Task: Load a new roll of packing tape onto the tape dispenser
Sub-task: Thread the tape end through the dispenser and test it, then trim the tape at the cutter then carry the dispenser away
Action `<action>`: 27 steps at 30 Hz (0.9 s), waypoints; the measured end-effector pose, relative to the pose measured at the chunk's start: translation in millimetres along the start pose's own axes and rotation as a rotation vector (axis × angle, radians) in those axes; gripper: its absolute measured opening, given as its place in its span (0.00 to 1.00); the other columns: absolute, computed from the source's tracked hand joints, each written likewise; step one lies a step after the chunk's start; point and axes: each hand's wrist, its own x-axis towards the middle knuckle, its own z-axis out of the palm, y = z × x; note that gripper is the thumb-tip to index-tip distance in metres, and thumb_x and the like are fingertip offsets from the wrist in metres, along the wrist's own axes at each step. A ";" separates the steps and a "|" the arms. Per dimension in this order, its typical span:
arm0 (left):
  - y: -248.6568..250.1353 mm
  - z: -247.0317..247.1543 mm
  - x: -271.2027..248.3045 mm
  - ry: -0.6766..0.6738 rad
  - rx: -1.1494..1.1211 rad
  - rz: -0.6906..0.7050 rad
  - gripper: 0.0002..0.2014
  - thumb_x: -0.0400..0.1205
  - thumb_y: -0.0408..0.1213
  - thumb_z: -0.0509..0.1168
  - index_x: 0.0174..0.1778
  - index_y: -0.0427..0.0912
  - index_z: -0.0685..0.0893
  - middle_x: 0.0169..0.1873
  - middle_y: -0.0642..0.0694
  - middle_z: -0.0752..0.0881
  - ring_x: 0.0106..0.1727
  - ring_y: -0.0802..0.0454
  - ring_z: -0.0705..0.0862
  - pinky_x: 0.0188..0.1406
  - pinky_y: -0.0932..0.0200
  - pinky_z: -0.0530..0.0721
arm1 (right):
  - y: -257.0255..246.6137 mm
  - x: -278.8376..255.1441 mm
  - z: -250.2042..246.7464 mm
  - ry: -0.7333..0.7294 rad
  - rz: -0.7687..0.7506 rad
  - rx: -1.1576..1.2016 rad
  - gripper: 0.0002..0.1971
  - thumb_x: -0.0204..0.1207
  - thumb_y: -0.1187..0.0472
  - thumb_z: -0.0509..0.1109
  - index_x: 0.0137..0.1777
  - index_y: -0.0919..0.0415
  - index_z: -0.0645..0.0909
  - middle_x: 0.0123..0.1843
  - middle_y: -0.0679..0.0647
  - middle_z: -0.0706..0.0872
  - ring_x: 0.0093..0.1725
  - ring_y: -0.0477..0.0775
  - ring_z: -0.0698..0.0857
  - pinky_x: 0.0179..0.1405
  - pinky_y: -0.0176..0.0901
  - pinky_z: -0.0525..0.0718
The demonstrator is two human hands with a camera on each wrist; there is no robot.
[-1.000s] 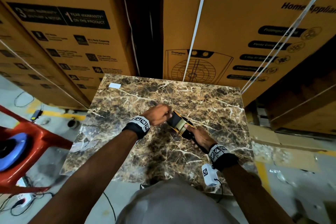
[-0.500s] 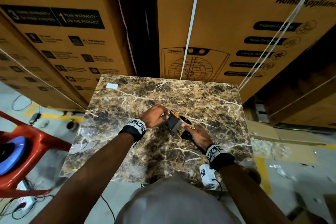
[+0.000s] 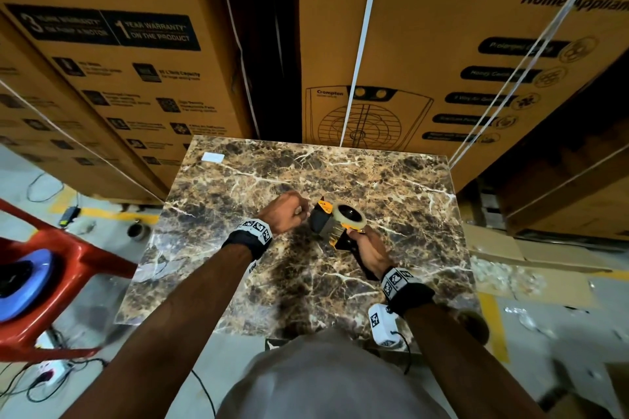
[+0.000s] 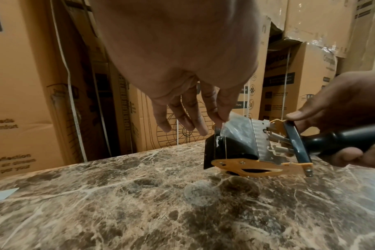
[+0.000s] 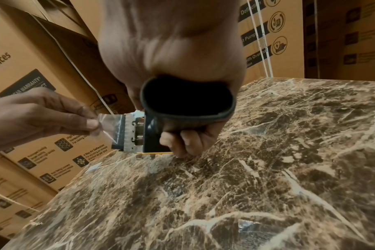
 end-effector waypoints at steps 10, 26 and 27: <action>-14.6 19.6 -2.6 0.008 0.098 -0.202 0.08 0.79 0.41 0.68 0.49 0.53 0.92 0.50 0.45 0.91 0.44 0.44 0.89 0.46 0.48 0.90 | 21.7 34.0 26.7 0.065 0.078 -0.025 0.21 0.82 0.68 0.60 0.74 0.56 0.72 0.57 0.59 0.84 0.56 0.62 0.81 0.61 0.58 0.79; -9.6 93.6 -45.1 -0.061 -0.446 -0.659 0.14 0.74 0.43 0.67 0.33 0.34 0.85 0.35 0.35 0.88 0.43 0.34 0.89 0.35 0.52 0.80 | 44.8 24.0 63.6 0.168 0.116 -0.027 0.11 0.81 0.67 0.73 0.47 0.48 0.80 0.49 0.54 0.86 0.50 0.58 0.84 0.48 0.47 0.80; -6.9 99.4 -46.9 -0.112 -0.495 -0.645 0.12 0.74 0.42 0.66 0.32 0.35 0.85 0.35 0.36 0.87 0.44 0.34 0.89 0.36 0.53 0.79 | 46.4 24.7 64.0 0.193 0.106 -0.030 0.12 0.79 0.68 0.74 0.45 0.48 0.81 0.47 0.55 0.87 0.50 0.60 0.86 0.48 0.50 0.83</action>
